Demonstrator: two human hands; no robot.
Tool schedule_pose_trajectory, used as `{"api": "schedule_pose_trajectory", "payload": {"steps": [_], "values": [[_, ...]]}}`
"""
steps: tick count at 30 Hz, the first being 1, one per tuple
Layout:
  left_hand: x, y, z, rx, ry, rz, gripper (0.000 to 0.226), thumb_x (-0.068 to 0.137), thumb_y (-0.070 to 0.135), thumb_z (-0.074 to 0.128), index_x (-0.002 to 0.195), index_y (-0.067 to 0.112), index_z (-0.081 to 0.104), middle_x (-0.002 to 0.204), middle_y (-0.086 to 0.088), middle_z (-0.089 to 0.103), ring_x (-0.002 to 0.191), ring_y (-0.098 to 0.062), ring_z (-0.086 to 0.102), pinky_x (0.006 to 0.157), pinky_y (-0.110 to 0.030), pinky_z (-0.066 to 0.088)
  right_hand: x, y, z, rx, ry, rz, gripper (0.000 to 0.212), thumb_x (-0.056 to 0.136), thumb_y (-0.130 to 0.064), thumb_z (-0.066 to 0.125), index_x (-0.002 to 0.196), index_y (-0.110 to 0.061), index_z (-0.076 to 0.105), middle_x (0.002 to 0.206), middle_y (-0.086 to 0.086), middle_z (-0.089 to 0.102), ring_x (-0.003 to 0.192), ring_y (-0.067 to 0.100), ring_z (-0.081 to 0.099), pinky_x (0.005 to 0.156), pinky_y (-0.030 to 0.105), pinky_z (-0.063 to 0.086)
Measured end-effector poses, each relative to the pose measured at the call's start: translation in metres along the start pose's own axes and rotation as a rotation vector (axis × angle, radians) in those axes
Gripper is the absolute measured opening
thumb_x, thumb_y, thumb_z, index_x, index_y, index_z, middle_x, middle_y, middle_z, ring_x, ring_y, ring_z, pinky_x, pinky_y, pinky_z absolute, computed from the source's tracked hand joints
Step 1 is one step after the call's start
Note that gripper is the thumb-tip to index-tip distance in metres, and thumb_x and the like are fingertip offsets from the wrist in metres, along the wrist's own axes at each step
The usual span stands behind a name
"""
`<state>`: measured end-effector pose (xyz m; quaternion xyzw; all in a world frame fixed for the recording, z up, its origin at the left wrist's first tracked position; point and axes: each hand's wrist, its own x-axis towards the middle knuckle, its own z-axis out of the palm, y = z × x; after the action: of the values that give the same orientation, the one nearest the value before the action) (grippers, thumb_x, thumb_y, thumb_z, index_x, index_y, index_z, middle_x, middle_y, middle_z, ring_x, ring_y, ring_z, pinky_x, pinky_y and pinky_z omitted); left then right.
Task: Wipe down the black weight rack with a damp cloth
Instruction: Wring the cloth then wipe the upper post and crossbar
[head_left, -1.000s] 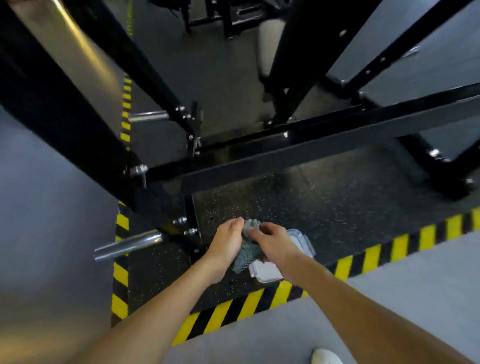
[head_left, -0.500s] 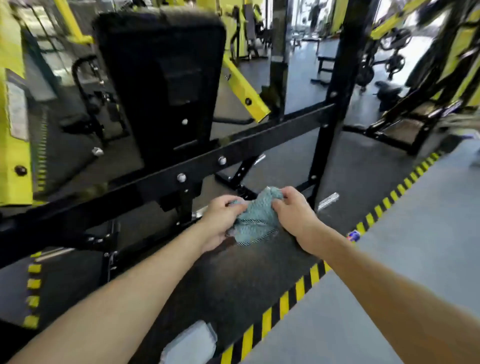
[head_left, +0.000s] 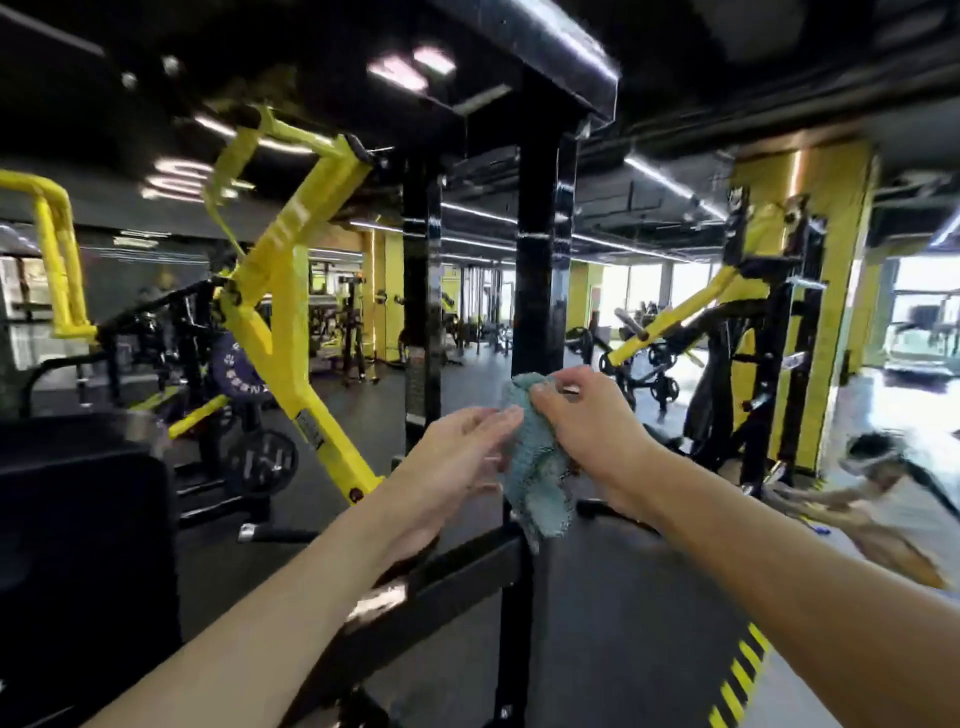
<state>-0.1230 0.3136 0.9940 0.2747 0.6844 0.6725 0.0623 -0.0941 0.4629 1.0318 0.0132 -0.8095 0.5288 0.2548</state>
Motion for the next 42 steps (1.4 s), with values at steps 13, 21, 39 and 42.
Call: {"api": "schedule_pose_trajectory", "payload": {"steps": [13, 21, 39, 42], "values": [[0.284, 0.096, -0.012, -0.210, 0.598, 0.135, 0.012, 0.097, 0.011, 0.060, 0.106, 0.003, 0.061, 0.096, -0.023, 0.070, 0.073, -0.031, 0.067, 0.060, -0.038, 0.055, 0.282, -0.031, -0.069, -0.250, 0.112, -0.392, 0.039, 0.098, -0.021, 0.052, 0.136, -0.019, 0.045, 0.122, 0.005, 0.048, 0.089, 0.013, 0.054, 0.066, 0.014, 0.045], [0.405, 0.169, -0.020, -0.210, 0.715, 0.295, 0.010, 0.097, 0.012, 0.059, 0.106, 0.007, 0.062, 0.089, -0.011, 0.067, 0.074, -0.024, 0.063, 0.059, -0.032, 0.055, 0.395, -0.034, -0.052, -0.286, 0.128, -0.644, 0.097, 0.095, -0.038, 0.060, 0.155, -0.022, -0.015, 0.146, 0.011, 0.020, 0.128, 0.033, 0.043, 0.100, 0.044, 0.046], [0.436, 0.174, -0.037, -0.441, 0.149, 0.261, 0.037, 0.098, 0.029, 0.044, 0.102, 0.009, 0.075, 0.099, -0.012, 0.075, 0.085, -0.026, 0.074, 0.071, -0.031, 0.058, 0.414, -0.013, -0.034, -0.320, 0.367, -0.818, 0.090, 0.095, -0.039, 0.051, 0.155, -0.023, -0.015, 0.134, 0.006, 0.024, 0.107, 0.026, 0.052, 0.070, 0.030, 0.049], [0.427, 0.167, -0.044, -0.455, 0.137, 0.301, 0.036, 0.097, 0.031, 0.048, 0.114, 0.010, 0.071, 0.104, -0.011, 0.074, 0.088, -0.024, 0.072, 0.079, -0.033, 0.056, 0.413, -0.013, -0.034, -0.326, 0.359, -0.821, 0.091, 0.095, -0.039, 0.051, 0.155, -0.022, -0.016, 0.133, 0.007, 0.024, 0.109, 0.026, 0.050, 0.073, 0.031, 0.049]]}}
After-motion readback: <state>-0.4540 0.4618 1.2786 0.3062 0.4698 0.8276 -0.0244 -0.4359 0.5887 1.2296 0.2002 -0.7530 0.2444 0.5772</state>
